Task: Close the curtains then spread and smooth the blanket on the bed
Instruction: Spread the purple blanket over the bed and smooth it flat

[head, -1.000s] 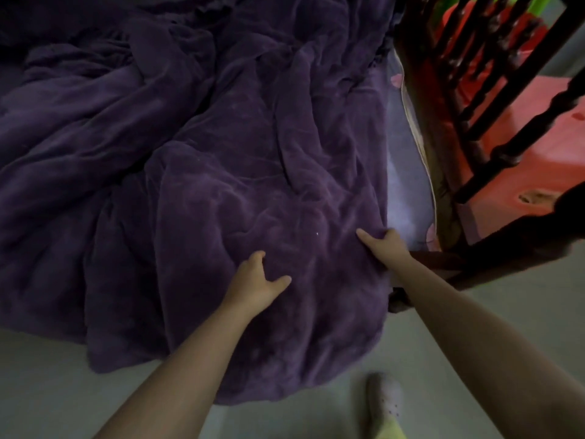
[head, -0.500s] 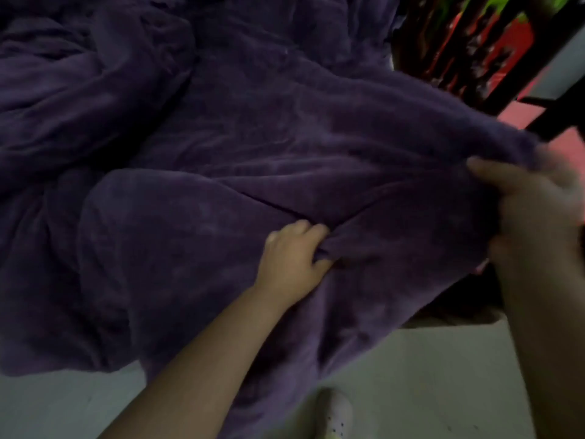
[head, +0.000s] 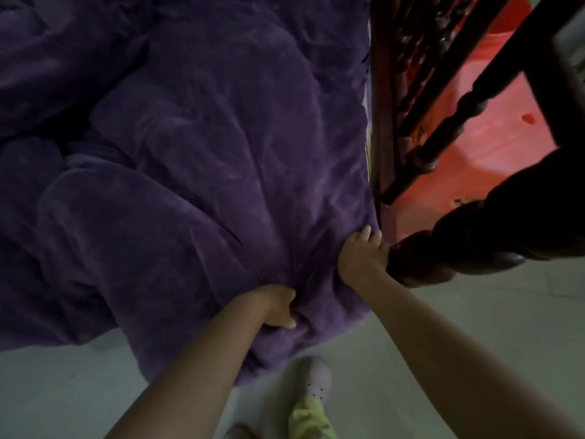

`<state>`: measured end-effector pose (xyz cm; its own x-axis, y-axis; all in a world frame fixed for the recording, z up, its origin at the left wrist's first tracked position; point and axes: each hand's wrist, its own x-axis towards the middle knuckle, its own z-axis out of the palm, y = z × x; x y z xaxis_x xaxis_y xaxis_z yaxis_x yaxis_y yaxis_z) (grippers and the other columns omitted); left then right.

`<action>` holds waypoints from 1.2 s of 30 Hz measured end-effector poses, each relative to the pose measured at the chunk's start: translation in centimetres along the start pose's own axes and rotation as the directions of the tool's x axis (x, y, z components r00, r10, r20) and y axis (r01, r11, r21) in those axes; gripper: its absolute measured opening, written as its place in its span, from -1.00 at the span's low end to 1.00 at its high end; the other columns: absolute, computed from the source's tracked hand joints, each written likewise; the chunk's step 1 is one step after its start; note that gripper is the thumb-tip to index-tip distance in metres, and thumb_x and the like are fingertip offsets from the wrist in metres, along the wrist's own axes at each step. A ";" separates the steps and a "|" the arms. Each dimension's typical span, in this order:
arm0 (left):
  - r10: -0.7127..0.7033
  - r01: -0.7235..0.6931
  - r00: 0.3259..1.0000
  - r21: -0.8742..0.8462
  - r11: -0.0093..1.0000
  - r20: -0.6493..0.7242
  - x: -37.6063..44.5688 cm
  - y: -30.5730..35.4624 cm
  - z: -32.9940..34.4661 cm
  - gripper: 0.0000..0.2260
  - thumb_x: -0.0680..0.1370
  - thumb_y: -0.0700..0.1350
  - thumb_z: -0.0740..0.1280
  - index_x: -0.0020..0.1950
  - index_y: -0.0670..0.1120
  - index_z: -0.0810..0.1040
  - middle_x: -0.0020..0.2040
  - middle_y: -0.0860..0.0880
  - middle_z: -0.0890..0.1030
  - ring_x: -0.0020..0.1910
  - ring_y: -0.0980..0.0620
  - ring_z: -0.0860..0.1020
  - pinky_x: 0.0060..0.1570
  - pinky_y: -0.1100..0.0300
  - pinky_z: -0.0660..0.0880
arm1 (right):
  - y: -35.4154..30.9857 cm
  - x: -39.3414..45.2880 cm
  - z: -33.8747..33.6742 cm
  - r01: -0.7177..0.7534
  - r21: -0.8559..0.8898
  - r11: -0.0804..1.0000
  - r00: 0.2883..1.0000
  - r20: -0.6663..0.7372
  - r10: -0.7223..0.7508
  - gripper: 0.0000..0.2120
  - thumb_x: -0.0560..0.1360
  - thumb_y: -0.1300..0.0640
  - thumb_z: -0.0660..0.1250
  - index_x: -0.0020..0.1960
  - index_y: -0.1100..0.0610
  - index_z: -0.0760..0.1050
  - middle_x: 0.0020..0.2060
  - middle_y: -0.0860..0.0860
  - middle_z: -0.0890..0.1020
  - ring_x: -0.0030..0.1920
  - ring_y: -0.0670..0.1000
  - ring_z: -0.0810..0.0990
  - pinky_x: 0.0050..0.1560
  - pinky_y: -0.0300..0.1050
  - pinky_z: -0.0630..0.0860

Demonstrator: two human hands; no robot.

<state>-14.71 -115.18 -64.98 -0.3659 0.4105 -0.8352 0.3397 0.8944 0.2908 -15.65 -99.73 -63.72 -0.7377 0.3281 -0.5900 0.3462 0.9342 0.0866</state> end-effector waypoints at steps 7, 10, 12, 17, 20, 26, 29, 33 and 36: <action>-0.232 0.078 0.872 -0.346 0.935 -0.430 -3.6 -7.2 1.0 -0.82 0.48 -0.14 0.33 0.05 -0.17 0.54 0.06 -0.14 0.63 0.04 -0.09 0.57 0.06 0.13 0.49 | -0.9 0.6 -1.2 -0.013 -0.153 0.988 0.991 0.127 0.032 -0.50 0.58 0.15 -0.01 0.47 0.28 0.01 0.50 0.26 0.00 0.48 0.30 -0.04 0.43 0.24 0.07; -0.393 0.193 0.703 -0.373 0.908 -0.593 -5.8 -10.2 0.8 -0.81 0.49 -0.14 0.29 0.07 -0.16 0.53 0.07 -0.16 0.59 0.08 -0.15 0.54 0.06 0.03 0.50 | -1.8 -0.5 -1.9 0.089 -0.053 0.995 0.986 -0.135 -0.095 -0.47 0.51 0.14 0.13 0.42 0.31 0.15 0.44 0.25 0.21 0.47 0.23 0.10 0.41 0.18 0.15; -0.523 0.313 0.568 -0.421 0.851 -0.635 -7.2 -12.0 0.9 -0.75 0.48 -0.15 0.29 0.14 -0.15 0.51 0.12 -0.18 0.55 0.14 -0.19 0.48 0.07 -0.01 0.48 | -3.3 -1.4 -1.7 0.339 0.015 0.941 0.884 -0.348 -0.313 -0.50 0.45 0.14 0.20 0.35 0.30 0.24 0.34 0.23 0.36 0.39 0.20 0.25 0.34 0.10 0.28; -0.764 0.473 0.386 -0.600 0.645 -0.517 -10.9 -16.8 2.0 -0.63 0.48 -0.14 0.29 0.29 -0.15 0.41 0.27 -0.25 0.41 0.28 -0.26 0.34 0.19 -0.09 0.39 | -9.9 -3.9 1.1 0.701 -0.041 0.712 0.700 -0.155 -0.698 -0.40 0.52 -0.09 0.15 0.46 0.13 0.10 0.46 0.09 0.22 0.46 0.06 0.15 0.44 -0.04 0.17; -0.846 0.469 0.326 -0.704 0.533 -0.422 -12.9 -19.9 3.1 -0.61 0.49 -0.13 0.27 0.30 -0.17 0.38 0.28 -0.28 0.38 0.30 -0.26 0.31 0.23 -0.07 0.36 | -13.7 -5.1 2.7 0.731 -0.084 0.677 0.676 -0.039 -0.735 -0.37 0.51 -0.10 0.17 0.48 0.11 0.05 0.48 0.10 0.14 0.49 0.08 0.08 0.46 0.02 0.13; -0.947 0.360 0.233 -0.885 0.294 -0.220 -16.2 -27.8 5.2 -0.42 0.47 -0.04 0.35 0.36 -0.27 0.23 0.33 -0.35 0.33 0.33 -0.31 0.31 0.29 -0.06 0.30 | -22.2 -8.3 3.1 0.741 -0.091 0.666 0.661 -0.084 -0.746 -0.36 0.48 -0.16 0.21 0.44 0.11 0.13 0.38 0.10 0.29 0.38 0.10 0.25 0.33 0.03 0.30; -0.966 0.285 0.257 -0.953 0.098 -0.023 -17.3 -32.5 6.6 -0.11 0.39 0.08 0.44 0.48 -0.24 0.00 0.43 -0.34 0.21 0.40 -0.30 0.24 0.33 -0.06 0.28 | -27.6 -10.7 5.1 0.614 -0.029 0.789 0.788 -0.028 -0.615 -0.28 0.40 -0.28 0.24 0.38 0.16 0.19 0.29 0.11 0.39 0.27 0.15 0.38 0.17 0.04 0.45; -0.905 0.411 0.403 -0.857 0.310 -0.135 -16.0 -36.7 9.5 0.13 0.28 0.21 0.47 0.50 -0.06 -0.29 0.51 -0.31 -0.07 0.50 -0.23 0.01 0.40 -0.11 0.18 | -33.6 -12.1 9.3 0.269 0.003 0.963 0.963 -0.035 -0.269 0.00 0.29 -0.31 0.35 0.43 0.26 0.00 0.31 0.20 0.28 0.25 0.18 0.37 0.14 0.10 0.49; -0.835 0.388 0.418 -0.760 0.521 -0.358 -13.5 -38.4 10.0 0.13 0.25 0.23 0.47 0.51 -0.03 -0.25 0.52 -0.28 -0.12 0.51 -0.22 -0.07 0.41 -0.18 0.10 | -35.8 -10.5 10.4 0.031 0.126 0.992 0.978 -0.209 -0.004 -0.21 0.31 -0.16 0.41 0.33 0.23 0.17 0.22 0.22 0.38 0.18 0.22 0.41 0.11 0.10 0.49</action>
<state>-14.10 -156.83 -69.54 -0.7469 -0.5115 -0.4249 -0.6239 0.7600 0.1819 -14.28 -138.09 -69.01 -0.8441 0.3463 -0.4094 0.3932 0.9188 -0.0336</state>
